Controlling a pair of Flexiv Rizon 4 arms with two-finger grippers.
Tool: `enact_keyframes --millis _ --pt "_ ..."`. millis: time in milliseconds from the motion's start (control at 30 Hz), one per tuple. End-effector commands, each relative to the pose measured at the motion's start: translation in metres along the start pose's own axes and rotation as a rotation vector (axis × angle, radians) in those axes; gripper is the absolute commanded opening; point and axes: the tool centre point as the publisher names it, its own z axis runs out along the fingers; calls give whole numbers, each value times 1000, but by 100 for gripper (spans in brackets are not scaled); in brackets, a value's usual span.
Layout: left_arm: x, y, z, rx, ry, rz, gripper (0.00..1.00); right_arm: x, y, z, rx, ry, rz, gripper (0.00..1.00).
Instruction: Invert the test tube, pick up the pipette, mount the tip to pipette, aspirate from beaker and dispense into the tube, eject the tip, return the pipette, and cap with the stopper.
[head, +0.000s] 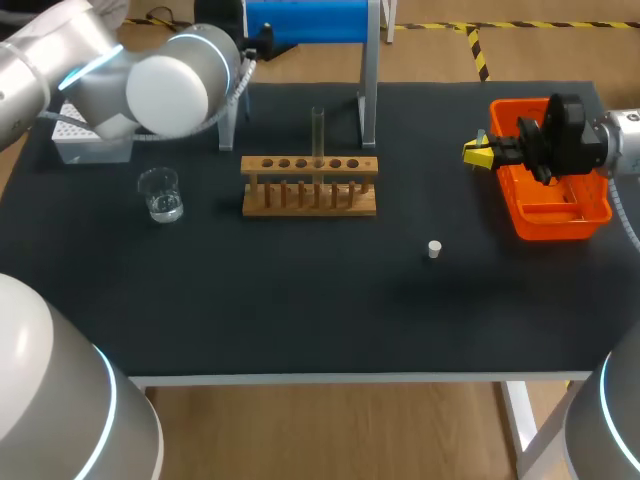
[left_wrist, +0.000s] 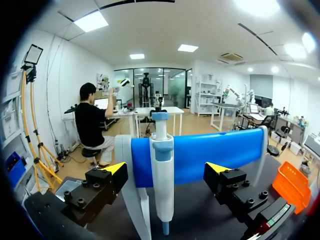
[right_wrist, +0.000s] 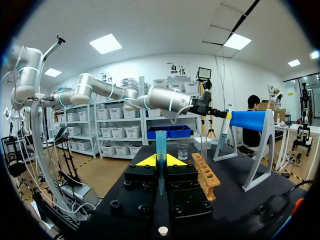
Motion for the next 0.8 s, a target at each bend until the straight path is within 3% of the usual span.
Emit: enact_keyframes --millis 33,100,167,300,367,433,467,800 --pt "0 -3 10 -6 13 2 100 0 0 -1 2 1 0 0" --pt "0 -3 11 -6 16 3 98 0 0 -1 2 1 0 0" --pt "0 -3 11 -6 17 5 82 0 0 -1 2 1 0 0" --pt "0 -2 12 -10 16 5 78 0 0 -1 2 1 0 0" --pt "-1 -1 11 -13 13 3 68 0 0 -1 2 1 0 0" --pt "-1 0 11 -15 12 2 70 0 0 -1 2 1 0 0" --pt "-1 1 10 -17 10 1 76 0 0 -1 2 1 0 0" --pt "-2 5 13 -23 4 -14 79 0 0 -1 2 1 0 0"
